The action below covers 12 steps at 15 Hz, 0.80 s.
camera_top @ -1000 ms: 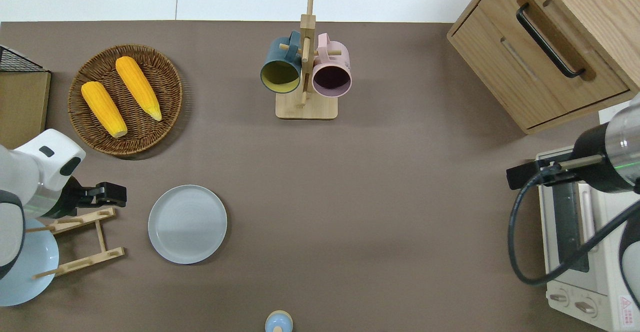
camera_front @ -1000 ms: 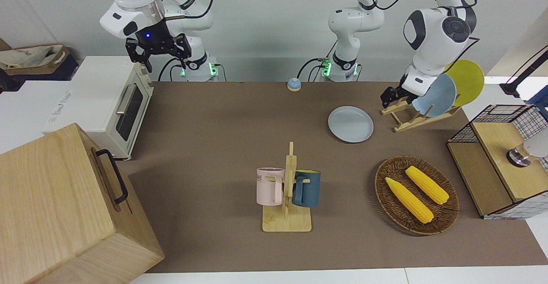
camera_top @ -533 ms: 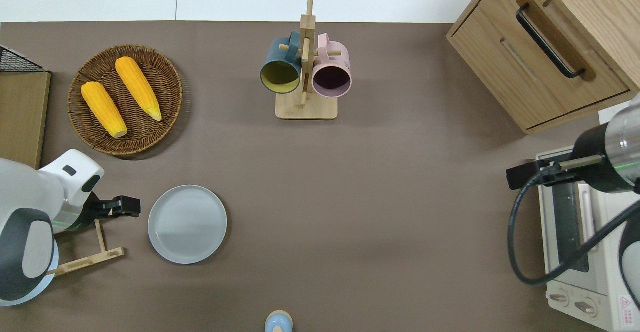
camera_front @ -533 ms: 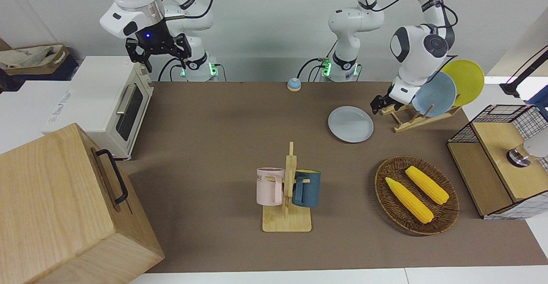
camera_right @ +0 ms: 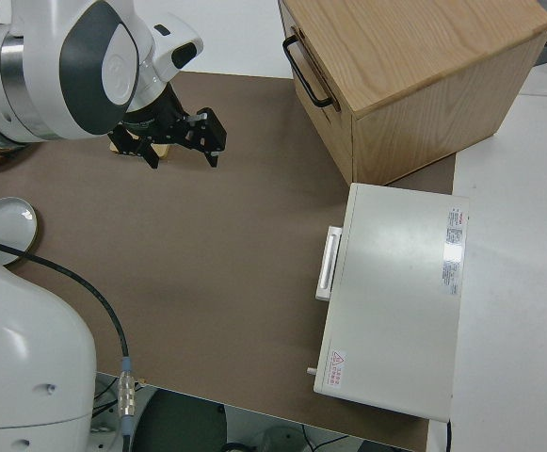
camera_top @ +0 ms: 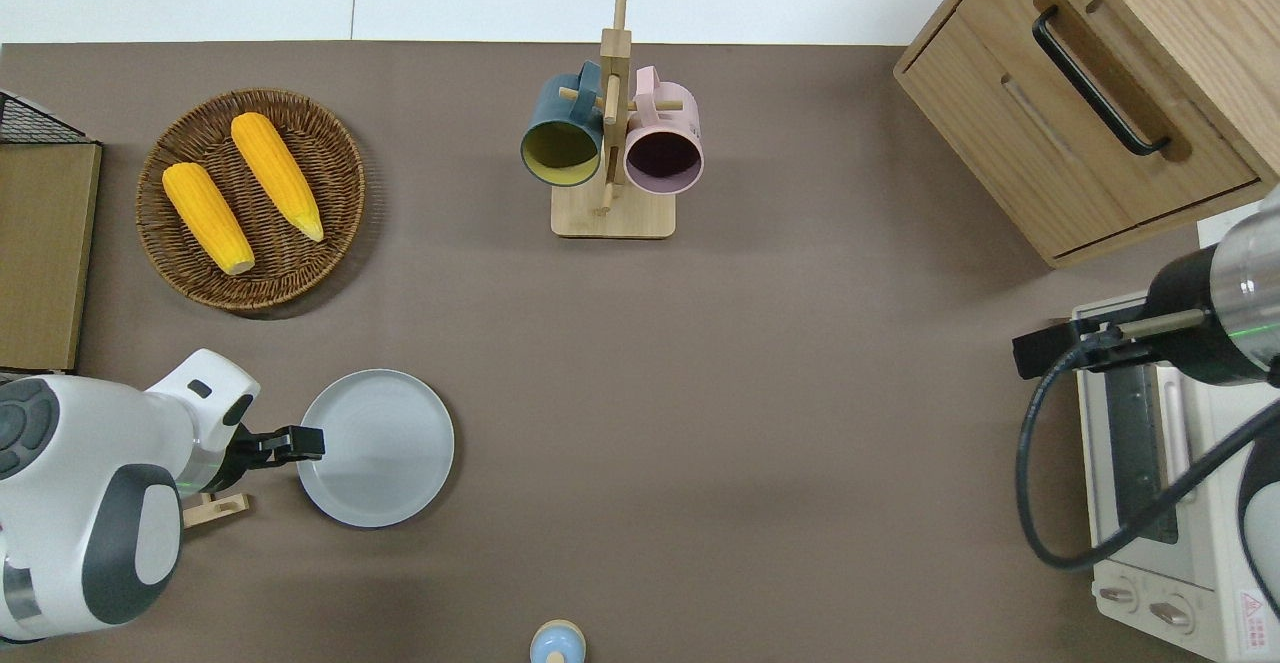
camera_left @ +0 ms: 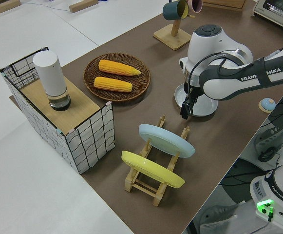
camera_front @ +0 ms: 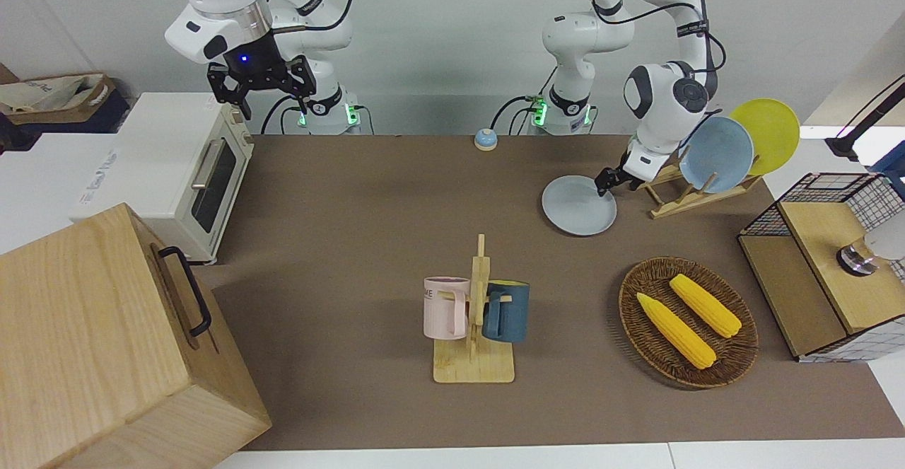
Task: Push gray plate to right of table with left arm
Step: 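Lower the left gripper against the gray plate's rim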
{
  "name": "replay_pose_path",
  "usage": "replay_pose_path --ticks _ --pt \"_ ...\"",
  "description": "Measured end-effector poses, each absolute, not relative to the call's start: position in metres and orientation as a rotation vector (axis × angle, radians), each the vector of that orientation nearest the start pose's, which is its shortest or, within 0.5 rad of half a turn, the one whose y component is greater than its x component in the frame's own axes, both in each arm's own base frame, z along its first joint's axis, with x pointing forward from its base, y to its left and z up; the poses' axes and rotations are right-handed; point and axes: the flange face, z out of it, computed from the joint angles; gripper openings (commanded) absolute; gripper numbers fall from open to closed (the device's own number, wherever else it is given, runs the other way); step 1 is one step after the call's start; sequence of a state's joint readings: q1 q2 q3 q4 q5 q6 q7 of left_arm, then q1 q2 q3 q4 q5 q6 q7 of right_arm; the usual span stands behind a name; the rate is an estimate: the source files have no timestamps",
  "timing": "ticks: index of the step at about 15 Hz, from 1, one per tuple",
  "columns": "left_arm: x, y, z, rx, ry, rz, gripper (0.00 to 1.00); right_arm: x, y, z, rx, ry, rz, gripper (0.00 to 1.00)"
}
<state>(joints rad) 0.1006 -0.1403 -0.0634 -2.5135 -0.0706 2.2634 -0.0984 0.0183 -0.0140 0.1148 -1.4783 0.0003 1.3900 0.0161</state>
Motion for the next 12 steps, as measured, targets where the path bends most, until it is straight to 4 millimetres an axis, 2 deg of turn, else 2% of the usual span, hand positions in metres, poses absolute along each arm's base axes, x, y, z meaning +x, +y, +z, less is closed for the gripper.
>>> replay_pose_path --ticks 4,5,8,9,12 --pt "0.437 0.015 0.309 -3.163 -0.298 0.179 0.95 0.526 0.071 0.66 -3.141 -0.184 0.117 0.983" --pt "0.437 0.015 0.305 -3.162 -0.298 0.184 0.85 0.526 0.071 0.66 -3.141 -0.184 0.117 0.983" --pt "0.438 0.015 0.298 -3.162 -0.3 0.19 0.16 0.526 0.071 0.66 -3.141 -0.184 0.117 0.983" --pt "0.438 0.015 0.297 -3.163 -0.301 0.194 0.02 0.526 0.071 0.66 -3.141 -0.184 0.117 0.983" --pt "0.438 0.015 0.297 -3.172 -0.292 0.193 0.0 0.526 0.071 0.66 -3.141 -0.184 0.117 0.983"
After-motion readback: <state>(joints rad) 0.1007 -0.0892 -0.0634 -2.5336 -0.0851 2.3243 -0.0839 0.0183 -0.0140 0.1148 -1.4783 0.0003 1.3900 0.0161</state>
